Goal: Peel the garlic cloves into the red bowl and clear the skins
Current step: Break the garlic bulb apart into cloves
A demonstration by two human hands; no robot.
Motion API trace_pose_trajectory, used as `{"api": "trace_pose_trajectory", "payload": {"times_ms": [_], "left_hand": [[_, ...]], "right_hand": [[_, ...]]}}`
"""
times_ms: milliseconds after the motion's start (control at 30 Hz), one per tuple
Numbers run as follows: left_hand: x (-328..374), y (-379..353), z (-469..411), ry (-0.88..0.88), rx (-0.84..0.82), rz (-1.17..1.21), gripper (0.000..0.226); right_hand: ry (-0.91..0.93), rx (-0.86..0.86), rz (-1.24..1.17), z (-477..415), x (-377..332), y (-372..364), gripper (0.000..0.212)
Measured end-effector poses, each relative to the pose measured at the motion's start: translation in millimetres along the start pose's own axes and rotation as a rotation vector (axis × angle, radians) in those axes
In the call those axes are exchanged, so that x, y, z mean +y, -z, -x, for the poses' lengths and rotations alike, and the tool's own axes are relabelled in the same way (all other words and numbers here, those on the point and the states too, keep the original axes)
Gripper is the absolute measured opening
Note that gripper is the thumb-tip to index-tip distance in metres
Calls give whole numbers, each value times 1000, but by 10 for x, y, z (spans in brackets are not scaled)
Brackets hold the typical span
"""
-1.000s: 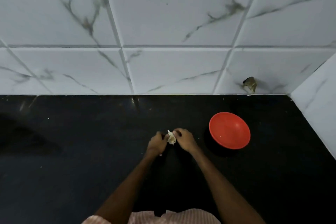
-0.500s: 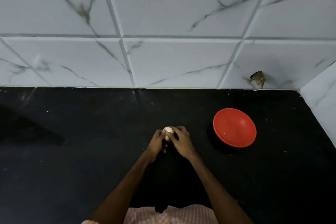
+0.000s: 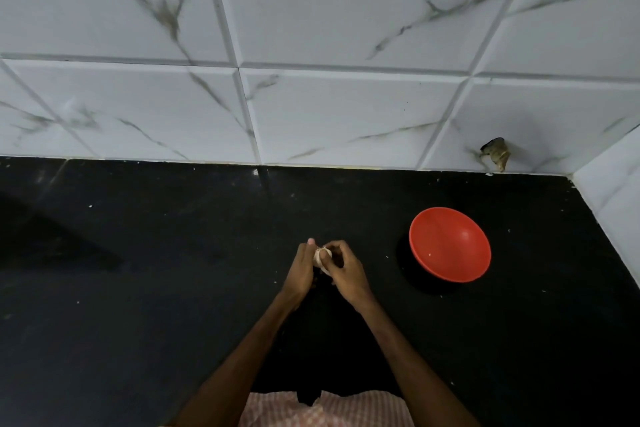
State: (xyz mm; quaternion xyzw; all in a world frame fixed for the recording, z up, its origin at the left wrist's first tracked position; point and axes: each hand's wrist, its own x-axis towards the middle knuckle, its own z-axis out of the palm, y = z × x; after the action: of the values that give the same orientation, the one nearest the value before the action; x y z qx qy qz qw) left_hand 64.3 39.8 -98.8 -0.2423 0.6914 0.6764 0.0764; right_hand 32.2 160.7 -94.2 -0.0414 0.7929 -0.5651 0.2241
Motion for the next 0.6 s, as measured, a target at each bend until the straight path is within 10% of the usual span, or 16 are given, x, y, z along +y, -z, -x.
{"api": "trace_pose_trajectory", "payload": {"times_ms": [300,600], "left_hand": [[168,-147,64,-34,-69,59,69],[104,-230,97,12,91,235,37]], "right_hand": [[7,47,-68,23,-89,-38,25],[-48,169,97,45,-74,-149,30]]}}
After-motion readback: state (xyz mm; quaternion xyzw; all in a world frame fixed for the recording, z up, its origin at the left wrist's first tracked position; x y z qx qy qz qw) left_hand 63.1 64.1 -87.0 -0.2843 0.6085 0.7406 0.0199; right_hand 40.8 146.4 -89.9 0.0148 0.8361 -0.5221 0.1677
